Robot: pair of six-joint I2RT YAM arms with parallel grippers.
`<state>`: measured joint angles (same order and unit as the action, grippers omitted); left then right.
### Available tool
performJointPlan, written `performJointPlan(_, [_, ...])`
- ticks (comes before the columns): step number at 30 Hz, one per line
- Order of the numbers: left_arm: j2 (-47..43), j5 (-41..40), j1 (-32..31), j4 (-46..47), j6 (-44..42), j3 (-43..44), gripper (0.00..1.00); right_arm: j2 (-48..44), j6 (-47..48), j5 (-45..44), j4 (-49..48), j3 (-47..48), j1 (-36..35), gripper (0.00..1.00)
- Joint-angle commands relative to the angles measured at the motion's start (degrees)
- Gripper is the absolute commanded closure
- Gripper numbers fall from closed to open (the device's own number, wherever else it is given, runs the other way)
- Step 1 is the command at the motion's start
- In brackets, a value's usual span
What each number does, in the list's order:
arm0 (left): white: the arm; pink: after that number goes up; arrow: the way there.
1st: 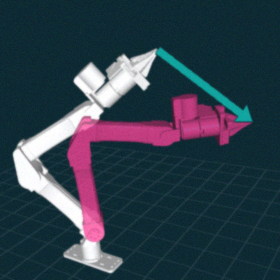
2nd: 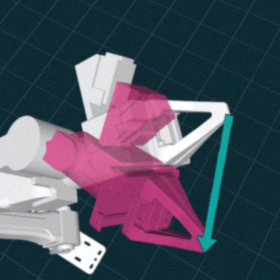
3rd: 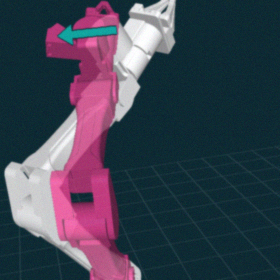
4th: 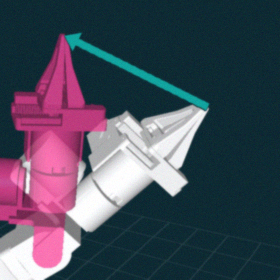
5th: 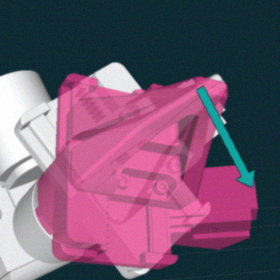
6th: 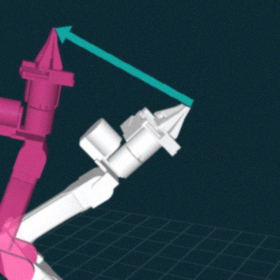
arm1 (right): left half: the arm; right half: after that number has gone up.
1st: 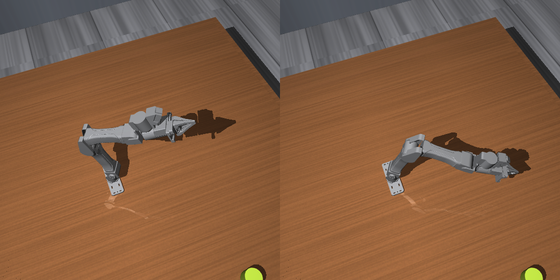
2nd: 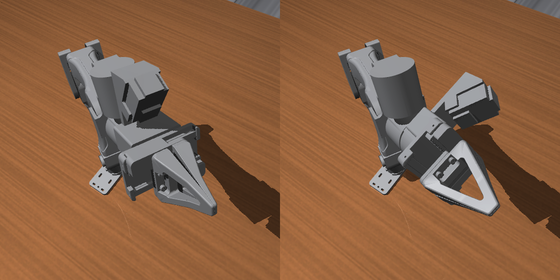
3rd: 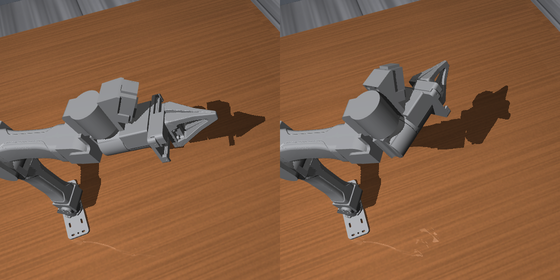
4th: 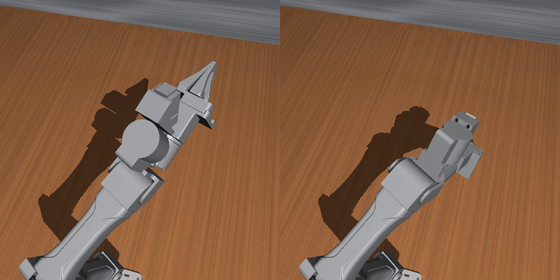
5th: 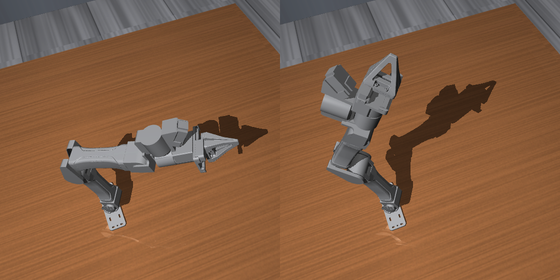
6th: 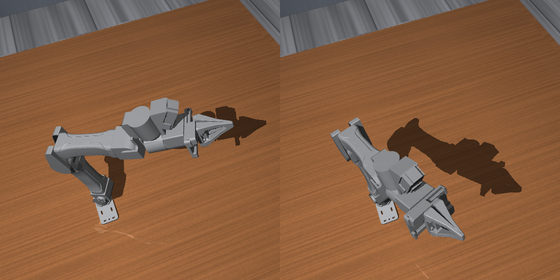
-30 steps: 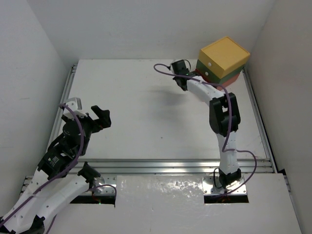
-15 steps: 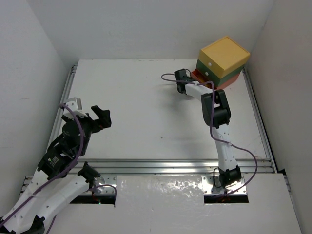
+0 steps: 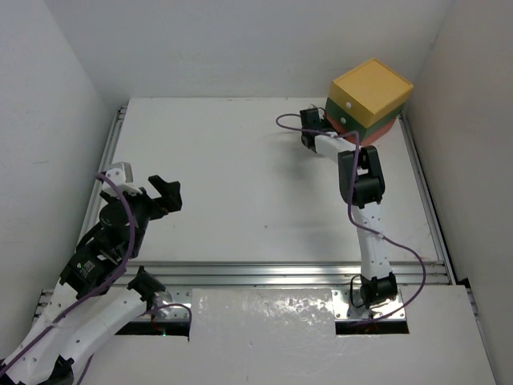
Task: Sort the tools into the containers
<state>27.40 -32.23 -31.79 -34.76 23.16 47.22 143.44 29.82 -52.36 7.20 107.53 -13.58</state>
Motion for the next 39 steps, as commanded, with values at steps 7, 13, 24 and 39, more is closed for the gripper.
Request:
performJointPlan(7, [0.29, -0.11, 0.41, 2.42, -0.48, 0.06, 0.0, -18.67, -24.52, 25.26, 17.56, -5.81, -6.01, 0.79])
performJointPlan(13, [1.43, -5.65, 0.77, 0.23, 2.94, 1.29, 0.0, -47.12, -40.97, 39.34, 12.24, -32.39, -8.3, 0.01])
performJointPlan(24, [2.66, -9.96, 7.97, -1.1, 4.79, 1.38, 0.0, -97.76, -53.03, 38.2, 19.33, -65.41, -10.67, 0.01])
performJointPlan(39, [0.11, -3.82, 7.88, 2.15, 1.01, -3.01, 0.0, -118.03, -51.01, 33.28, 35.51, -69.38, -10.85, 0.01])
